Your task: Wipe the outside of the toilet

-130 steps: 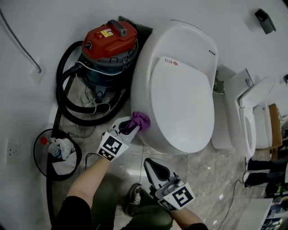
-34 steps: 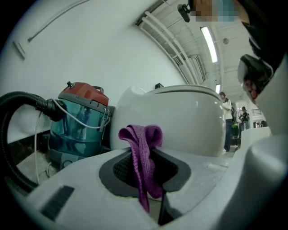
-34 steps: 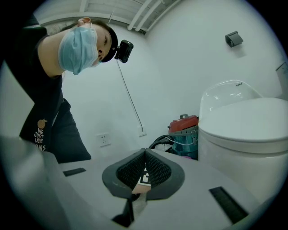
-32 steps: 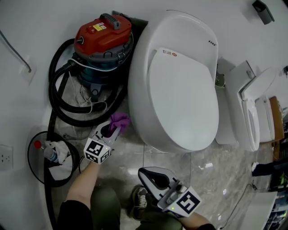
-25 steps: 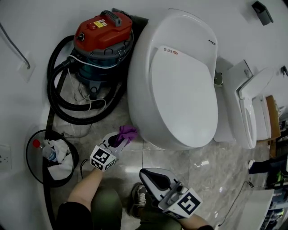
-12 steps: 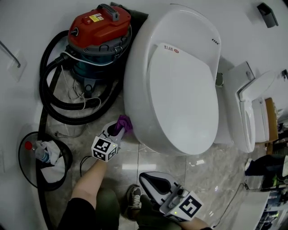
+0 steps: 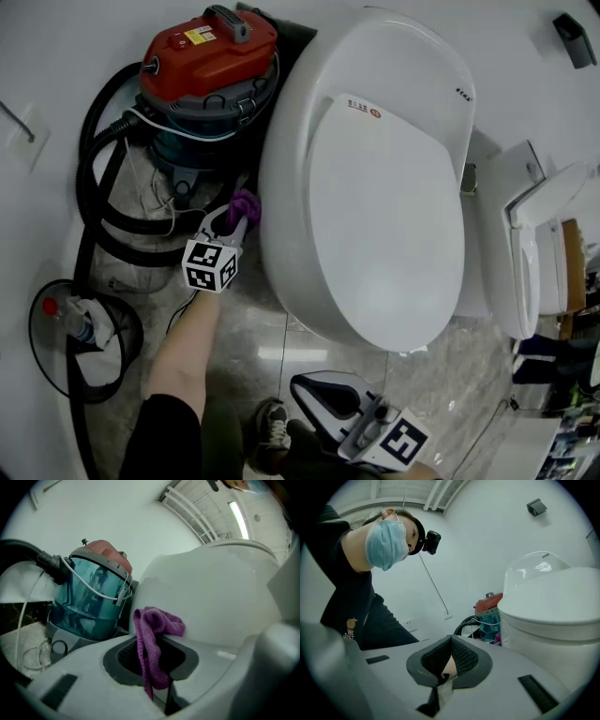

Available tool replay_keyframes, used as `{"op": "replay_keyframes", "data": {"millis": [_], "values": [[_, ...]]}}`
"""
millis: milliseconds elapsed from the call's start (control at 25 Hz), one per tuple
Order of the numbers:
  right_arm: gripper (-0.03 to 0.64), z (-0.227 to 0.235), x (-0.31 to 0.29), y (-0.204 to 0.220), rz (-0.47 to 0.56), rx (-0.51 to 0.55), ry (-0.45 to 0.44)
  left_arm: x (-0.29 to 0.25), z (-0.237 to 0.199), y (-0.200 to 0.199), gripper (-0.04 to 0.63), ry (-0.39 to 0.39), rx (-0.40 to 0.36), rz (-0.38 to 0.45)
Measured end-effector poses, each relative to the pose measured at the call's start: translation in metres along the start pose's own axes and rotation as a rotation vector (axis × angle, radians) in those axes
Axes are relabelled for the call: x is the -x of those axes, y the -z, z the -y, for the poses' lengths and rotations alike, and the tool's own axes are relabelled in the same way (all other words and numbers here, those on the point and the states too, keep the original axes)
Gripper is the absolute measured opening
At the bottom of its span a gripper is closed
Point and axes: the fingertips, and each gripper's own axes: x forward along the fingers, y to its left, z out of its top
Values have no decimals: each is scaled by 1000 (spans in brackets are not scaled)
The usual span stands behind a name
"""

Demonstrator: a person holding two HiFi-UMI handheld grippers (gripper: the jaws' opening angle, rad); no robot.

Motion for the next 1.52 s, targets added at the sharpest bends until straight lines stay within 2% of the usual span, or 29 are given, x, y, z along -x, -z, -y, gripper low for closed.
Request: {"op": "replay_keyframes", "data": {"millis": [280,520,800,920,1080,1200,1360,1520], "values": [[0,5,4,2,0,13,-49,-22,-23,-15,69,-71,-13,-7],[0,2,1,0,26,0,-70,-8,-21,-15,69,-67,-9,-4],[0,8,-9,-11,97,6,3,33,-5,-32,69,-8,6,81],[0,4,-21,-23,141,10,44,53,7,-53,69,28,12,122],[0,-8,-25,-16,136,9,96,88,30,-92,69,95,-16,151],[0,-20,-28,-26,139,-10,138,122,52,-126,69,139,-35,166],[0,-40,-21,-54,124,-24,204,172,77,-166,69,164,-29,166],[0,-62,0,-95,97,-30,267,213,106,-205,69,187,-27,130]]}}
